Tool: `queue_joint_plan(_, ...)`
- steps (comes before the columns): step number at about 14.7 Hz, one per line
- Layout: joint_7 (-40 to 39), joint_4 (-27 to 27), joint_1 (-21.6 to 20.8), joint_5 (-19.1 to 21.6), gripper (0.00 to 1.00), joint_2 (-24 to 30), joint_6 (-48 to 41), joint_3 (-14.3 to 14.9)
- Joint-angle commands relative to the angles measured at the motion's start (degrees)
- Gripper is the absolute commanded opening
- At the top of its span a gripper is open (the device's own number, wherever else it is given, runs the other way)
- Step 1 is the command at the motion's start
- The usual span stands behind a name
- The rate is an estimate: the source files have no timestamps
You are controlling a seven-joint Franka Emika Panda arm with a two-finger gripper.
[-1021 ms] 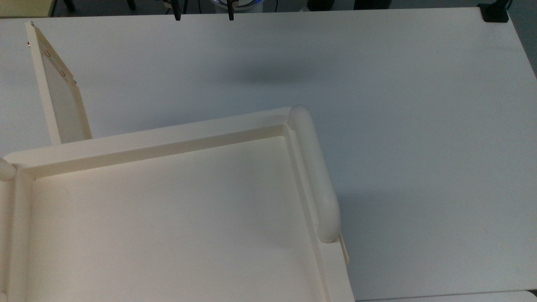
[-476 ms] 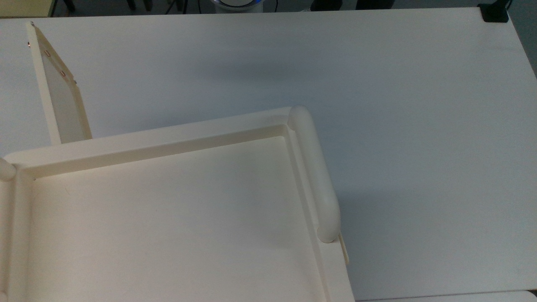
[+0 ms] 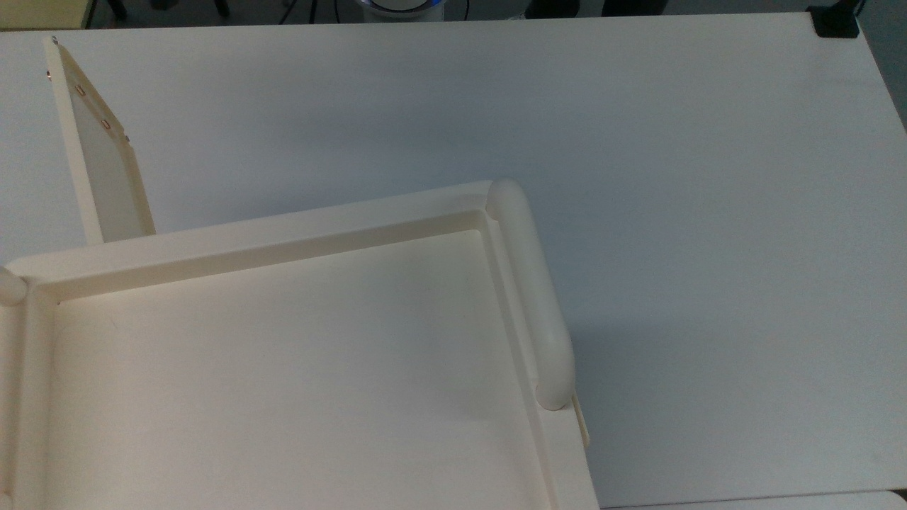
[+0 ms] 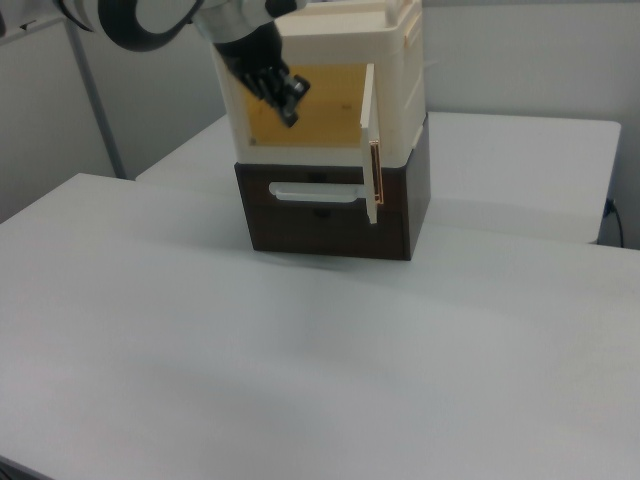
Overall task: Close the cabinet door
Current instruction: 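Push the cream door with the gripper, swinging it toward the cabinet front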
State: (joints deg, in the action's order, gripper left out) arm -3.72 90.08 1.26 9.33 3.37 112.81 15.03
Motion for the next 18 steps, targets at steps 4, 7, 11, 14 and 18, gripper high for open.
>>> queue_joint_plan(4, 4.3, 1.0, -0.1, 5.9, 0.0, -1.5, 13.7, 4.0)
queue_joint_plan(7, 4.3, 1.1, 0.1, 7.7, 0.0, -3.5, 18.4, 4.5)
queue_joint_plan(11, 4.1, 0.9, 2.0, 7.8, 0.0, -6.2, 22.1, 4.5)
queue_joint_plan(14, 3.7, 0.9, 3.1, 7.8, 0.0, -6.9, 22.6, 5.0)
queue_joint_plan(18, 3.5, 1.1, 3.1, 7.0, 0.0, -7.7, 23.1, 5.6)
